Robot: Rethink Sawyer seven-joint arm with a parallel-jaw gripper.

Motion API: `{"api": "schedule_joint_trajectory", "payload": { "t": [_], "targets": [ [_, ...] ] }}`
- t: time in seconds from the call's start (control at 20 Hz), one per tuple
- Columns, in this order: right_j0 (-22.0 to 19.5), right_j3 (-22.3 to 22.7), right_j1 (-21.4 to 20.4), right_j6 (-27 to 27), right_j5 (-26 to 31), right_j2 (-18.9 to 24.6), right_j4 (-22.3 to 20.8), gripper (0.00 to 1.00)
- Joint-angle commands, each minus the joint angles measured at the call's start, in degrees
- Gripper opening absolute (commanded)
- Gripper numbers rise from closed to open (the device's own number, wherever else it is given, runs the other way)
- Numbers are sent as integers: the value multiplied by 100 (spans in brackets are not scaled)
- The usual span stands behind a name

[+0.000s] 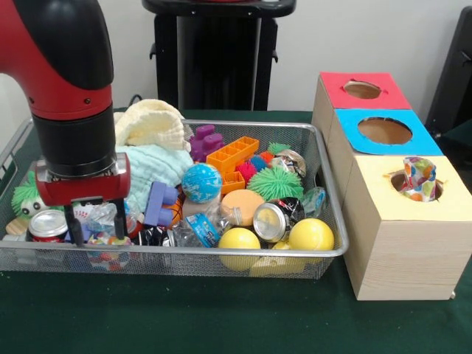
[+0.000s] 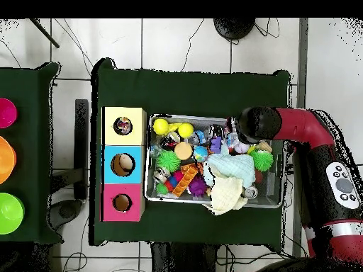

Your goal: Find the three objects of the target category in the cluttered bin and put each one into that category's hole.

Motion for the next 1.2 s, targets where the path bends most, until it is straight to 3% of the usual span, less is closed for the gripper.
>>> {"api": "schedule_joint_trajectory", "payload": {
  "t": [0.05,0.35,0.8,1.2],
  "targets": [
    [-50,653,205,-726,-440,-312,-428,100],
    [-8,734,592,-419,-988,-478,-545,100],
    [68,743,740,-193,-1304,-635,-611,100],
    [281,1523,-371,128,-729,-880,-256,100]
  ]
}}
